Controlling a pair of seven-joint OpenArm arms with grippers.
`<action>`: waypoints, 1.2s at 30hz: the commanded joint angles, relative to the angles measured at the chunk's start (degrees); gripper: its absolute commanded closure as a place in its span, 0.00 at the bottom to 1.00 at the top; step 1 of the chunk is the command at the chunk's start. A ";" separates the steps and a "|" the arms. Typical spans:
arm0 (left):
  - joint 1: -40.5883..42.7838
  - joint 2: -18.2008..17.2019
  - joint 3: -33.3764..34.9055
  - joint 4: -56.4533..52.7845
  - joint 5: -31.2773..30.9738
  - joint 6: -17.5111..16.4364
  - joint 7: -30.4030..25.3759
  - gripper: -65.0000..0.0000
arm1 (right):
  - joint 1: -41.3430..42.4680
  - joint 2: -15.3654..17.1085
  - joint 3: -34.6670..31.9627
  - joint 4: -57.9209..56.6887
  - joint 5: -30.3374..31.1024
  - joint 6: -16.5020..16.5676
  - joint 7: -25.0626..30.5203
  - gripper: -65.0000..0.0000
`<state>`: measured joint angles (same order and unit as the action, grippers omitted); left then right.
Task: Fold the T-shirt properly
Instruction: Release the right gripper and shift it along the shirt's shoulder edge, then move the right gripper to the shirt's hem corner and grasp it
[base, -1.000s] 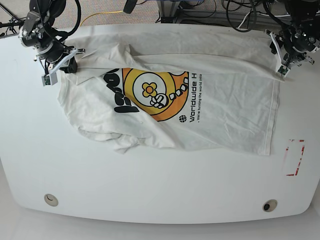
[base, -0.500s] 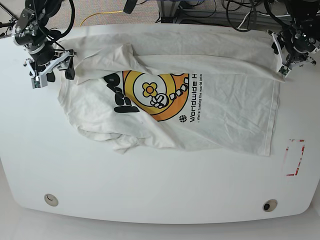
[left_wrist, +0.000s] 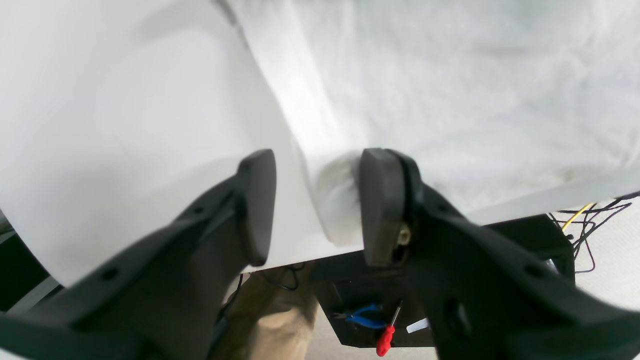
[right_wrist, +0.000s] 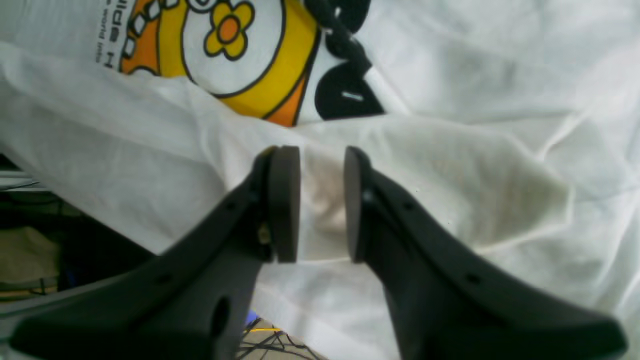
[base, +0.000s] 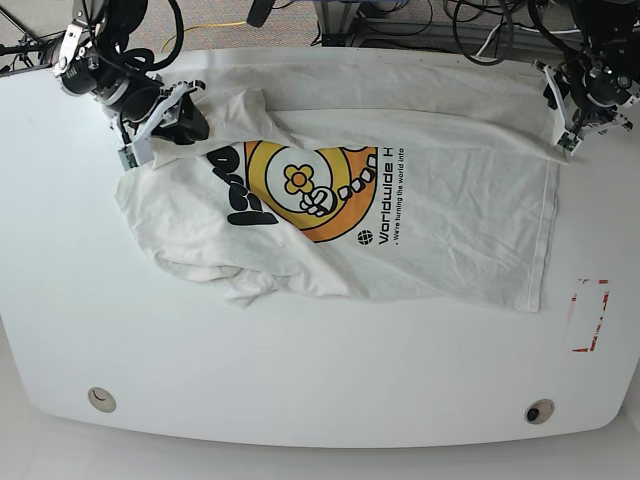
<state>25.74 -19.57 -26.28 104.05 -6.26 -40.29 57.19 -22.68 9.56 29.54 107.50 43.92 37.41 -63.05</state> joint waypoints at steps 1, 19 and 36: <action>-0.02 -0.95 -0.31 0.79 0.06 0.29 -0.53 0.60 | 1.45 0.94 0.39 -3.28 -2.38 0.00 1.90 0.79; -1.08 -1.22 -0.31 -4.67 0.15 0.29 -0.62 0.60 | 3.82 8.33 5.93 -3.37 -10.38 -0.09 2.52 0.79; -2.84 1.59 -5.23 -1.15 -0.38 0.29 -0.27 0.60 | 3.82 4.90 9.54 -0.65 -0.98 0.44 -0.29 0.65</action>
<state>23.51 -18.24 -29.76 101.25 -6.90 -40.14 57.34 -19.49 14.63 38.74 105.71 40.99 37.56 -63.64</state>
